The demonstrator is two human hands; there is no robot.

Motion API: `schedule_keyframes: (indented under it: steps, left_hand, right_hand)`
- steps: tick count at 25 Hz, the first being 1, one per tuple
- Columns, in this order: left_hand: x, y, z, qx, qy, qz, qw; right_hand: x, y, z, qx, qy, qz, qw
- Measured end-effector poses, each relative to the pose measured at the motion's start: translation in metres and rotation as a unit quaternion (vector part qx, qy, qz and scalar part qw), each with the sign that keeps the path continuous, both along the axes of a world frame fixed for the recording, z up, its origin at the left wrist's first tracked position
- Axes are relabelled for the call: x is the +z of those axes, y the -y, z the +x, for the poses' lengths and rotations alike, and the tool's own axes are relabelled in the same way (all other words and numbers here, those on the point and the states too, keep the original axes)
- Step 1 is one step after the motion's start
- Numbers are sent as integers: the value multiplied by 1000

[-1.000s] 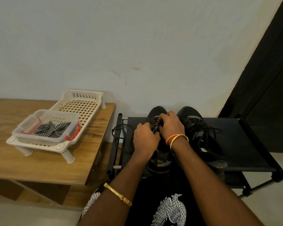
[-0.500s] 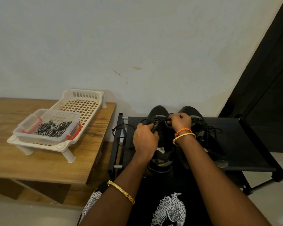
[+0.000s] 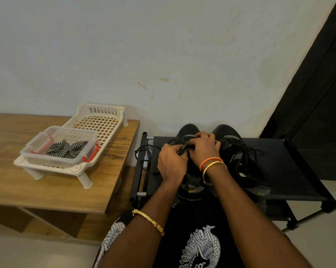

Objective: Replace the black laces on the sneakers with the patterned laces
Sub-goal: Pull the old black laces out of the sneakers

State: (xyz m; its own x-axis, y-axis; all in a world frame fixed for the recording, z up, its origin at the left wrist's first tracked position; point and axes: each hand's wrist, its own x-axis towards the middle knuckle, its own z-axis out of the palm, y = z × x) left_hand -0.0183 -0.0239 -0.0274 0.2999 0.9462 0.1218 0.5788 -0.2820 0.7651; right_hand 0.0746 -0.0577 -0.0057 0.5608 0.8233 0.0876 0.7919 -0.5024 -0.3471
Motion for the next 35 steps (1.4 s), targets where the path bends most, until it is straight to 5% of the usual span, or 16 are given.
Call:
schedule_keyframes:
  steps: [7,11,13,14,18,20,23,29,33,35]
  left_hand:
    - [4,2,-1,2,-26,6,1000]
    - [7,4,-2,4,-31,9,999]
    - [7,4,-2,1,-33,8,999]
    - [7,4,-1,0,-34,6,999]
    - [6,3,-1,-3,-40,4,999]
    - [3,2,-1,-8,-41,5,999]
    - [0,1,0,-2,-39,7,999]
    - [-2,2,1,11,-28,1,1000]
    - [4,4,1,7,-40,0,999]
    - [5,4,2,1,-42,-2,999]
  right_hand:
    - [9,8,4,-88,-163,214,959]
    - [35,19,6,-99,-424,454,777]
    - [40,20,6,-96,-504,485,708]
    - [41,20,5,-107,-496,474,719]
    - [23,8,6,-119,-192,244,943]
    - [14,2,9,-82,-113,107,984]
    - [13,-1,11,-63,-78,28,995]
    - [11,-1,16,-55,-146,74,985]
    - [23,8,27,-93,-265,250,927]
    - [33,12,28,-109,-373,350,852]
